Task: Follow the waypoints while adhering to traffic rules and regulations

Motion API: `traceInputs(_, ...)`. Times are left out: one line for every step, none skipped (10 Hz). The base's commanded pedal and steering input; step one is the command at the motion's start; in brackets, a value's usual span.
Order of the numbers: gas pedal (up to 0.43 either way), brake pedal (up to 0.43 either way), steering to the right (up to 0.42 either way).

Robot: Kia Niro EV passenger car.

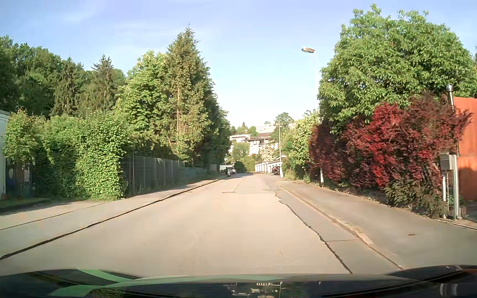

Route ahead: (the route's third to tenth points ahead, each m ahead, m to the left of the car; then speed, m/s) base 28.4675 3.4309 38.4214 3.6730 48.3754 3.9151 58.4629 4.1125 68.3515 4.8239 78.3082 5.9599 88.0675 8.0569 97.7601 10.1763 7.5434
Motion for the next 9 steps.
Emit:
traceInputs(0.039,0.000,-0.008)
traceInputs(0.039,0.000,-0.010)
traceInputs(0.039,0.000,-0.010)
traceInputs(0.039,0.000,-0.010)
traceInputs(0.039,0.000,-0.010)
traceInputs(0.039,0.000,-0.008)
traceInputs(0.039,0.000,-0.008)
traceInputs(0.039,0.000,-0.007)
traceInputs(0.039,0.000,-0.006)
